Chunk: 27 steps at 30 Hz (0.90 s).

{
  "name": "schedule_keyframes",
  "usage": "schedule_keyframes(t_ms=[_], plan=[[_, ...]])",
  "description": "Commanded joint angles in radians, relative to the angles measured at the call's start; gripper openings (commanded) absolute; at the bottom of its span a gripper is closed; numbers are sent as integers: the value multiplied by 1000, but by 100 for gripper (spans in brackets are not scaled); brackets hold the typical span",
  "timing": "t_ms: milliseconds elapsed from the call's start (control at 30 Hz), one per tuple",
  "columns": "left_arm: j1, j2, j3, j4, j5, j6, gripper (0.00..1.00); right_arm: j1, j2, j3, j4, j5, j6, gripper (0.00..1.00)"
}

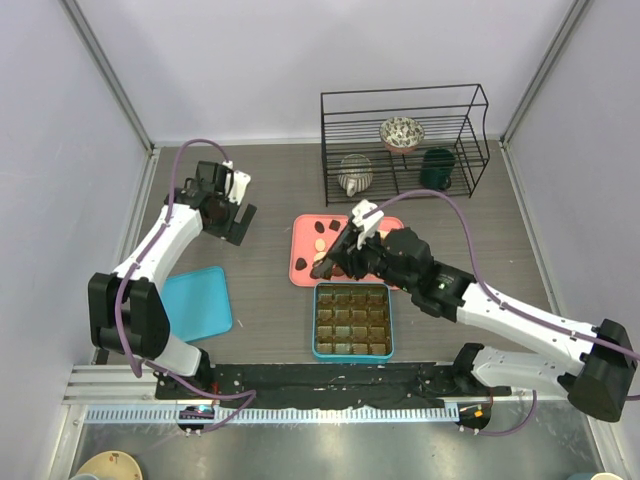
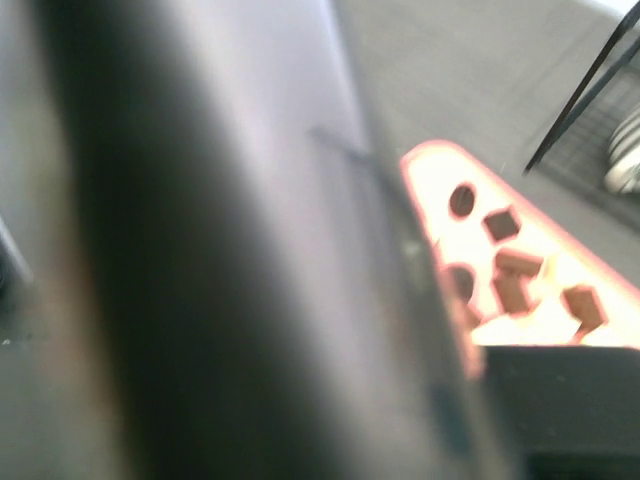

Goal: Pack the chocolate
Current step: Pick up the fake chocolate from the plate, then place the fake chocolate in the packing box.

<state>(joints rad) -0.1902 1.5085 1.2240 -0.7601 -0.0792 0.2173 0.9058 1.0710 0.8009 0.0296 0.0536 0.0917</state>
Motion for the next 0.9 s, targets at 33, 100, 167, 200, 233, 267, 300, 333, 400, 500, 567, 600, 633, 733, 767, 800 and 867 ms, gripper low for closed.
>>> schedule_keyframes(t_ms=[33,100,167,200,233,267,300,333,400,500,567,600,633,733,767,800,867], plan=[[1,-37,11,-8,19,7,96,42,-71,-38,-7,61,51,8],[1,-36,19,-16,19,5,96,47,-71,-43,-7,65,51,8],[0,-34,20,-21,24,5,96,50,-66,-46,-8,57,51,9],[0,-34,22,-22,25,4,96,50,-63,-48,0,54,51,12],[1,-34,22,-24,27,2,96,51,-57,-52,3,52,52,12],[0,-34,22,-25,27,4,96,51,-56,-54,6,51,54,13],[0,-34,22,-27,27,2,96,53,-52,-57,13,51,57,16],[1,-34,22,-28,27,4,96,51,-49,-63,15,49,57,18],[1,-33,20,-33,27,4,96,54,-48,-68,26,49,62,23],[0,-33,22,-36,25,5,96,54,-48,-74,32,45,65,27],[0,-33,23,-41,27,8,96,58,-51,-75,30,45,69,31],[0,-31,23,-41,29,8,97,58,-54,-75,29,45,68,33],[0,-31,26,-42,27,8,97,59,-54,-77,29,46,68,35],[-2,-31,25,-44,30,8,97,61,-59,-80,27,48,69,36],[0,-31,22,-42,29,10,97,61,-59,-80,27,49,68,37],[-2,-33,22,-44,30,10,97,61,-60,-81,27,49,68,38],[1,-33,20,-45,30,13,97,61,-62,-81,26,49,68,38]])
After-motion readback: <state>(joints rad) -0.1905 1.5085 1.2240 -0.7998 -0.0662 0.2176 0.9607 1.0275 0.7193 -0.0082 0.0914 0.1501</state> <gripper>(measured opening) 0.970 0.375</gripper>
